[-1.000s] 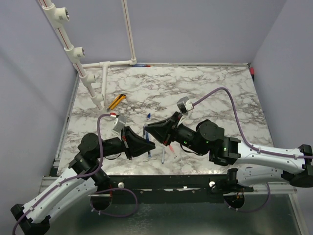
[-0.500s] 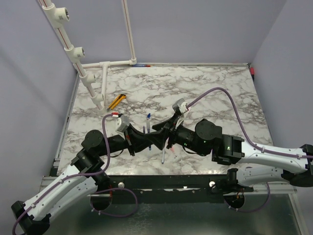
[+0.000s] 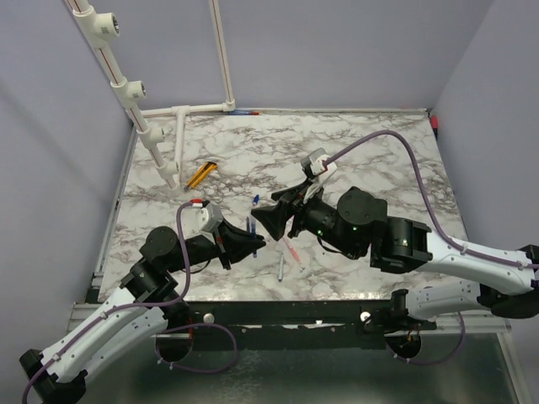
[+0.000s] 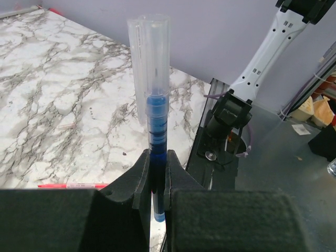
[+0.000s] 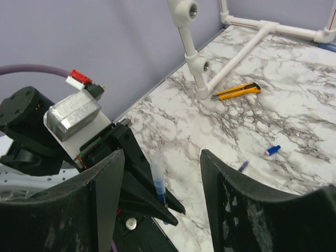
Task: Insert the pens into the pen caps
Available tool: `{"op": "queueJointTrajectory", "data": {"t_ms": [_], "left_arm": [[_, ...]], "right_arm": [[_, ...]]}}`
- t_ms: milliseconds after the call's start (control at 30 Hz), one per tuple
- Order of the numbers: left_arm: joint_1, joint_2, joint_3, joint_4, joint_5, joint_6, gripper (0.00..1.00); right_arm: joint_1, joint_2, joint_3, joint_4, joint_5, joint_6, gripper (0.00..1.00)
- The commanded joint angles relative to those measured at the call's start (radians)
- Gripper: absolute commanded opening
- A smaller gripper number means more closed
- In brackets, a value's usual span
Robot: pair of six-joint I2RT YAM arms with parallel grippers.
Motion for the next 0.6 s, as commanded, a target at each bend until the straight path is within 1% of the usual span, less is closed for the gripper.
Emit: {"op": "queueJointTrajectory", "data": {"t_ms": [0, 67, 200, 433, 567], "left_arm": [[0.005, -0.018, -0.013, -0.017, -0.017, 0.026, 0.00], [0.004, -0.022, -0.014, -0.022, -0.018, 0.031, 0.00], [0.004, -0.023, -0.013, -0.025, -0.020, 0.038, 0.00], [0.004, -0.021, -0.013, -0.026, -0.016, 0.036, 0.00], [0.004, -0.024, -0.012, -0.026, -0.015, 0.038, 0.00]], "right_arm": [[0.007, 0.074, 0.101, -0.096, 0.027, -0.023, 0.62], [0.007, 0.099, 0.131, -0.104, 0.007, -0.028, 0.57], [0.007, 0.145, 0.177, -0.127, 0.018, -0.034, 0.50], [0.006, 0.222, 0.228, -0.178, 0.021, -0.023, 0.42], [0.007, 0.232, 0.228, -0.188, 0.029, -0.016, 0.42]]}}
